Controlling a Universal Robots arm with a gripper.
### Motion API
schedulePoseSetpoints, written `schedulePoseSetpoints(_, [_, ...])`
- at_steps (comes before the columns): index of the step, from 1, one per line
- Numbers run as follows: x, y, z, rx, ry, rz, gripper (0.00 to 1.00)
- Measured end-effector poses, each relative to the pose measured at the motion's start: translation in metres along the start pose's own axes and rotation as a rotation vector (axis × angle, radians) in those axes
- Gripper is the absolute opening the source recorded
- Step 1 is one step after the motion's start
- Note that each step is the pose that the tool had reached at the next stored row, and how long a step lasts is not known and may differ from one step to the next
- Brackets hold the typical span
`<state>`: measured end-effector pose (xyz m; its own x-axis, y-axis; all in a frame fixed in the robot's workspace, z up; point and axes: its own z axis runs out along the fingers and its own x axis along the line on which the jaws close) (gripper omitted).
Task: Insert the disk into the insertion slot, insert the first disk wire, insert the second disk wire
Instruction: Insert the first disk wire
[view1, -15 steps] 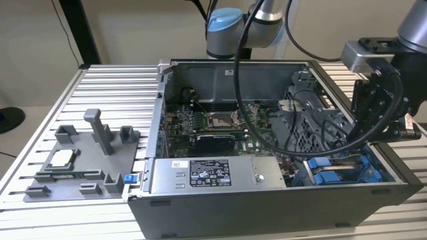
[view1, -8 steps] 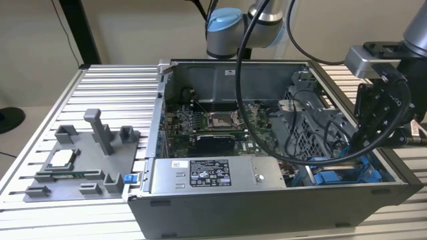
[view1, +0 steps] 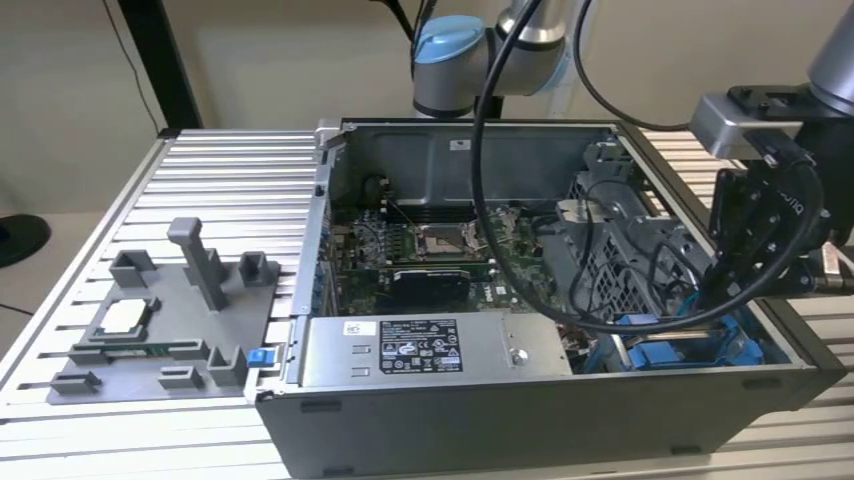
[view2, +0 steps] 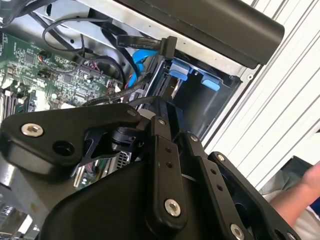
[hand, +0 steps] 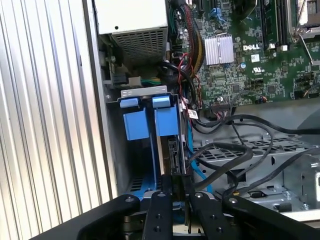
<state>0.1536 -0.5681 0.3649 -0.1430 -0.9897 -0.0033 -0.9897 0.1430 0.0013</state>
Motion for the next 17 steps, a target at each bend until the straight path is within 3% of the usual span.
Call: schedulePoseSetpoints(17, [0.0010,-0.0001,0.0022,-0.0003,-0.0015,0.000,0.00])
